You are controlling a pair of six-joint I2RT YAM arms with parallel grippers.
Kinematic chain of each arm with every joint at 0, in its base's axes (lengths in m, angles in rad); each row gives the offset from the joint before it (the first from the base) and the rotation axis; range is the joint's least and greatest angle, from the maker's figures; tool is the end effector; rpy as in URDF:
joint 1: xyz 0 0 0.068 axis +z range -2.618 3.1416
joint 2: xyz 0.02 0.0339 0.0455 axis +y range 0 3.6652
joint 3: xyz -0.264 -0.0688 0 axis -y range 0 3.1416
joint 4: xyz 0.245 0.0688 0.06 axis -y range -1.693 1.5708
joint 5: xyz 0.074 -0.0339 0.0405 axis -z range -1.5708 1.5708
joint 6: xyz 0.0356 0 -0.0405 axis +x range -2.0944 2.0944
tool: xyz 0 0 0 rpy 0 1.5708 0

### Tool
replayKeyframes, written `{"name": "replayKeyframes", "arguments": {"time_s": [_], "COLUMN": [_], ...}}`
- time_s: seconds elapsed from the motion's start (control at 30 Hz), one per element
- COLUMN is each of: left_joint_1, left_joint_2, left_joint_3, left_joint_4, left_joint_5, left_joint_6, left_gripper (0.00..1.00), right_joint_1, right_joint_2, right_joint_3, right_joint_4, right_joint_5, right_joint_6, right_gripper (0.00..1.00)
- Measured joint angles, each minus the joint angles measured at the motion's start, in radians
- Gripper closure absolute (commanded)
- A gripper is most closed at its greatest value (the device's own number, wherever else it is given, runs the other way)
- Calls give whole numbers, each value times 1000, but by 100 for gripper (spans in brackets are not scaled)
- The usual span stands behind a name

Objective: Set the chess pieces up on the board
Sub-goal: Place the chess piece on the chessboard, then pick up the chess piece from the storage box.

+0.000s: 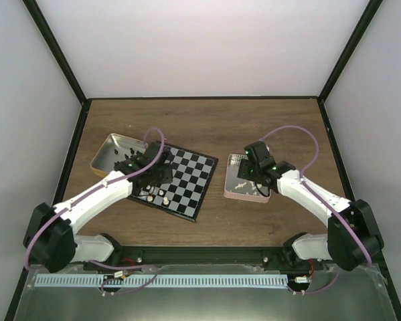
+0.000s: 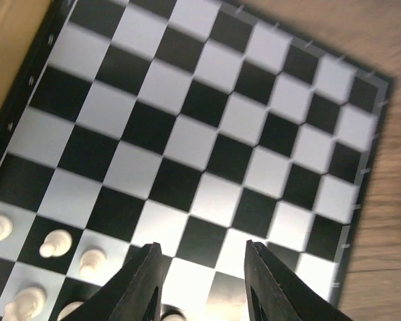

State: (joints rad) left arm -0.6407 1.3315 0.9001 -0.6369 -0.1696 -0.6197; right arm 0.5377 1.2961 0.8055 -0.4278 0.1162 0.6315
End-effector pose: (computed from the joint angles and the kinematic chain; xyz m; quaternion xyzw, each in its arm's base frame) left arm 0.2101 -0.1492 0.2264 -0.0109 0.9653 -0.0797 0.2485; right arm 0.2247 0.1292 0.2182 0.0629 0.9438 0.1307 0.2971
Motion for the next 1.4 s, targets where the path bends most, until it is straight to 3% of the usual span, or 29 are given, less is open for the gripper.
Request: {"name": "replayKeyframes", "arguments": {"time_s": [0.17, 0.47, 0.67, 0.83, 0.97, 1.13, 1.4], "left_joint_1": [0, 0, 0, 0, 0, 0, 0], "left_joint_2": [-99, -190, -214, -215, -215, -215, -252], "left_joint_3": [29, 13, -7, -7, -7, -7, -9], "left_joint_4": [32, 105, 140, 158, 171, 183, 225], "left_joint_5": [31, 101, 133, 147, 153, 165, 255], "left_joint_6": [12, 23, 22, 23, 23, 28, 40], "left_gripper": [60, 59, 58, 57, 57, 61, 58], "right_joint_1": [-53, -71, -75, -80, -80, -80, -81], "right_joint_2": [18, 187, 243, 295, 302, 307, 261], "right_joint_3": [0, 10, 39, 49, 50, 50, 42], "right_joint_4": [-89, -127, -116, -104, -100, -84, -42], "right_joint_5": [44, 54, 64, 67, 71, 82, 114], "right_joint_6": [18, -34, -74, -94, -100, -99, -64], "right_gripper": [62, 63, 73, 74, 74, 85, 85]}}
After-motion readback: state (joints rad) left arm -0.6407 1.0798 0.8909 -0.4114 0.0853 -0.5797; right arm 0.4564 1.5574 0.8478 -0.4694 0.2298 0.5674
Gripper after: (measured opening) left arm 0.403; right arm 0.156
